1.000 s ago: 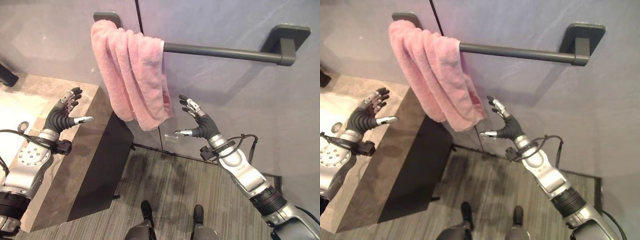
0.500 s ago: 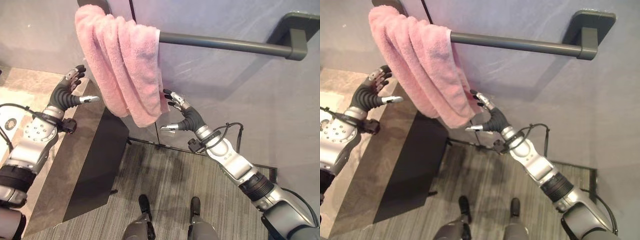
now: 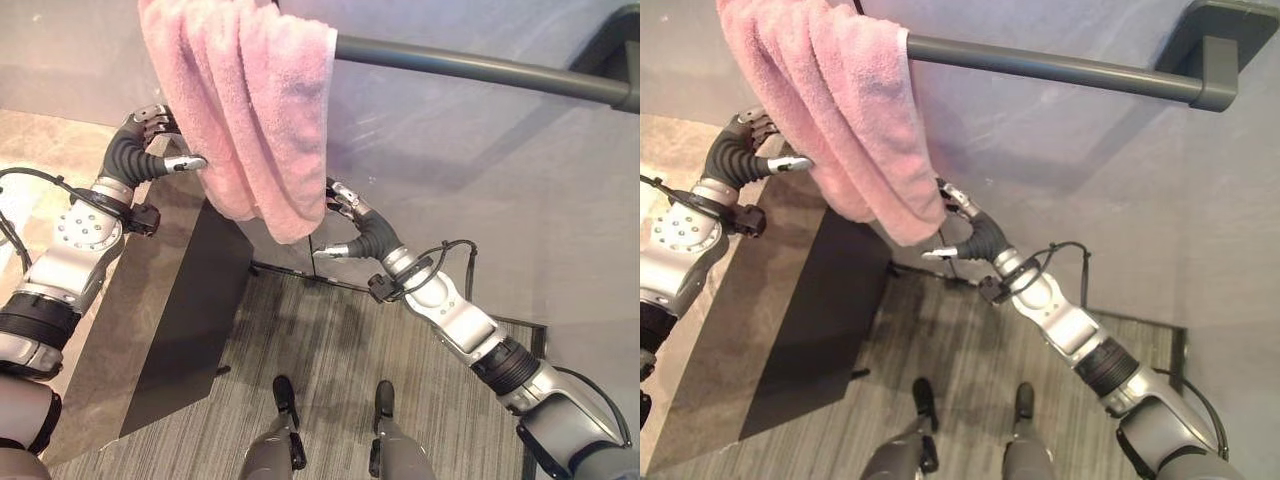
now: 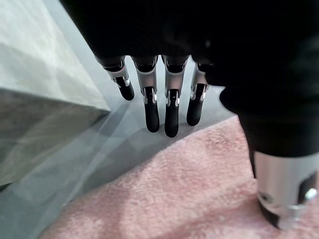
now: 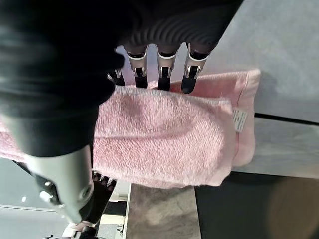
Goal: Put brush and paste in cup on sink, flatten towel.
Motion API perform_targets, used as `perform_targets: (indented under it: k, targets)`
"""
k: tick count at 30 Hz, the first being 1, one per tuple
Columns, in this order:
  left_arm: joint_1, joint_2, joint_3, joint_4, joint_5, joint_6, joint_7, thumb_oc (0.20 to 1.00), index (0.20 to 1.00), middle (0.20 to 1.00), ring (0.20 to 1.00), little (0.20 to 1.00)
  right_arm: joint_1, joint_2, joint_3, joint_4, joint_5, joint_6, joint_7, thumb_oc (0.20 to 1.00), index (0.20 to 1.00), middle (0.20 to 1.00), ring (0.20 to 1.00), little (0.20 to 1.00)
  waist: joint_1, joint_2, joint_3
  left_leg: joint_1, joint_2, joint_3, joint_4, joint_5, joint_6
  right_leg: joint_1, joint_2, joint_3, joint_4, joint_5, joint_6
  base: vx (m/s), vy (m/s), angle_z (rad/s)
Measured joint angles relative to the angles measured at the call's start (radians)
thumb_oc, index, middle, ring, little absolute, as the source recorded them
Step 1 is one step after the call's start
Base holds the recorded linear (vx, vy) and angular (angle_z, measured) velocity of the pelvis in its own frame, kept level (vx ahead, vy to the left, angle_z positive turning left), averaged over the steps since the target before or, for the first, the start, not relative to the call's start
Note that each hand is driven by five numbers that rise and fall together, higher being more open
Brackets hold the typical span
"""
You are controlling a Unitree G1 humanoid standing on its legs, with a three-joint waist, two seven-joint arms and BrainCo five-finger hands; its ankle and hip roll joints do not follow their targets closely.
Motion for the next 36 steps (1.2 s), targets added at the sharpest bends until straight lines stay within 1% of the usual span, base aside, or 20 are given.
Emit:
perform_targets:
  k: [2,7,10,12,14,19,22,30,36]
  targets:
    - [0.000,0.000,-0.002,0.000,0.000,0.000,0.005,1.000,1.000,1.000,1.000,1.000,-0.001,0.001,0.002,0.000,0.001,0.000,-0.010,1.000,1.000,1.000,1.000,1.000,0.000,-0.001,0.001,0.000,0.000,0.000,0.000,0.000,0.000,0.000,0.000,0.000,0.000,0.000,0.000,0.00,0.000,0.00]
    - [-0.013,-0.005,-0.008,0.012,-0.008,0.000,0.016,1.000,1.000,1.000,1.000,1.000,-0.030,0.006,0.032,0.005,0.007,0.000,-0.011,1.000,1.000,1.000,1.000,1.000,-0.002,-0.016,0.010,0.001,0.000,0.001,0.000,0.000,0.000,0.000,0.000,0.002,0.000,0.001,0.000,0.00,0.000,0.00]
    - [-0.043,-0.025,-0.030,0.040,-0.013,0.000,0.020,1.000,1.000,1.000,1.000,1.000,-0.031,0.014,0.033,0.006,0.008,0.000,-0.011,1.000,1.000,1.000,1.000,1.000,0.002,-0.019,0.011,0.001,-0.001,0.001,0.000,0.000,0.000,-0.001,-0.001,0.002,0.000,0.002,0.000,0.00,0.000,0.00]
    - [-0.043,-0.036,-0.030,0.043,-0.040,0.000,0.021,1.000,1.000,1.000,1.000,1.000,-0.032,0.014,0.033,0.007,0.008,0.000,-0.012,1.000,1.000,1.000,1.000,1.000,0.002,-0.019,0.012,0.000,-0.001,0.001,0.000,0.000,0.000,-0.001,-0.001,0.002,0.000,0.002,0.000,0.00,0.000,0.00]
    - [-0.044,-0.064,-0.028,0.048,-0.076,-0.005,0.037,1.000,1.000,1.000,1.000,1.000,-0.034,0.013,0.034,0.008,0.009,0.000,-0.013,1.000,1.000,1.000,1.000,1.000,0.004,-0.019,0.012,0.000,0.000,0.000,0.000,0.000,0.000,-0.001,-0.001,0.002,0.000,0.002,0.001,0.00,0.000,0.00]
    - [-0.045,-0.083,-0.028,0.050,-0.127,-0.008,0.042,1.000,1.000,1.000,1.000,1.000,-0.040,0.013,0.035,0.009,0.031,0.000,-0.026,1.000,1.000,1.000,1.000,1.000,0.004,-0.020,0.012,-0.001,-0.002,0.001,0.000,0.001,0.000,-0.003,-0.001,0.003,0.000,0.004,0.001,0.00,0.000,0.00]
    - [-0.048,-0.082,-0.030,0.050,-0.154,-0.009,0.042,1.000,1.000,1.000,1.000,1.000,-0.046,0.014,0.045,0.022,0.039,0.000,-0.031,1.000,1.000,1.000,1.000,1.000,0.004,-0.022,0.013,-0.004,-0.003,0.005,0.000,0.001,0.001,-0.010,-0.002,0.010,0.000,0.008,0.002,0.00,0.000,-0.04]
    - [-0.062,-0.078,-0.044,0.050,-0.155,-0.011,0.042,1.000,1.000,1.000,1.000,1.000,-0.059,0.013,0.047,0.039,0.039,0.002,-0.030,1.000,1.000,1.000,1.000,1.000,0.004,-0.023,0.014,-0.017,-0.006,0.012,0.000,0.008,0.004,-0.028,-0.002,0.022,0.000,0.020,0.005,0.00,-0.003,-0.02]
    - [-0.079,-0.074,-0.097,0.049,-0.155,0.003,0.010,1.000,1.000,1.000,1.000,1.000,-0.059,0.012,0.063,0.039,0.038,0.002,-0.027,1.000,1.000,1.000,1.000,1.000,0.002,-0.023,0.014,-0.032,-0.009,0.025,0.000,0.015,0.011,-0.051,-0.006,0.032,0.000,0.032,0.004,0.01,-0.006,-0.05]
